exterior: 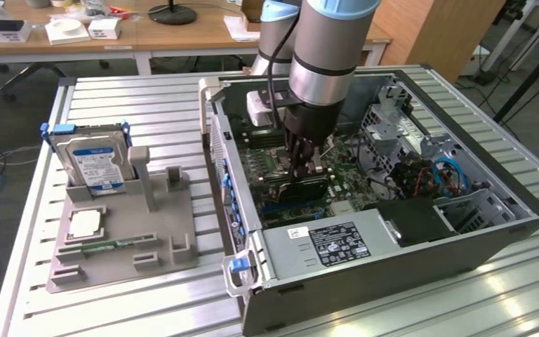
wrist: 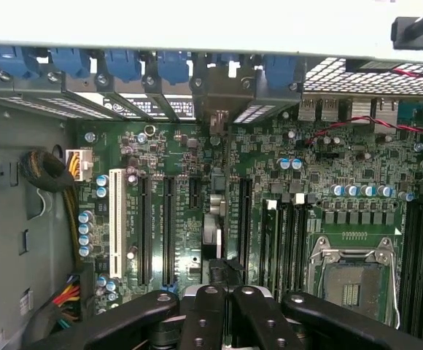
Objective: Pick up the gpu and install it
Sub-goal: 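Press down on the gpu until it lock into place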
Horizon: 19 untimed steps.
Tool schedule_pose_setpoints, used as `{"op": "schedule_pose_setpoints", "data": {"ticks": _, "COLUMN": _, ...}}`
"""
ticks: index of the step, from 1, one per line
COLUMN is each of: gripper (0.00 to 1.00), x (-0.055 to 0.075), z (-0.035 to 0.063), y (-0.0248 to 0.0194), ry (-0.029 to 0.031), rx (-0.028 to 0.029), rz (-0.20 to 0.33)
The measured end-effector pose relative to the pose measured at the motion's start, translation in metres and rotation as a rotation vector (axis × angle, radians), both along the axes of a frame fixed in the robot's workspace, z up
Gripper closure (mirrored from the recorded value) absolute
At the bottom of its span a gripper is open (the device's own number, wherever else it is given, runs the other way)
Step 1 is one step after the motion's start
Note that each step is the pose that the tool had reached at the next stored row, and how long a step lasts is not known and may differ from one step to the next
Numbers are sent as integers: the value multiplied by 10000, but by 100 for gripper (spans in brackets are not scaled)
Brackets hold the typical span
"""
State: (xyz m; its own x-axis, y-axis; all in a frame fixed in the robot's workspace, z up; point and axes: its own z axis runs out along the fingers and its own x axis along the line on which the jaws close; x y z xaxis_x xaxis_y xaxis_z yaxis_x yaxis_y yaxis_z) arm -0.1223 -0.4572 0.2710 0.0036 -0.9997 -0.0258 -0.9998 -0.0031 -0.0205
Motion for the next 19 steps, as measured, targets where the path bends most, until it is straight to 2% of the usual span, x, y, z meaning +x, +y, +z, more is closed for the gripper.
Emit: {"op": "schedule_pose_setpoints", "data": {"ticks": 19, "gripper": 90, "x": 0, "z": -38, "y": 0, "ry": 0, "rx": -1, "rz": 0}}
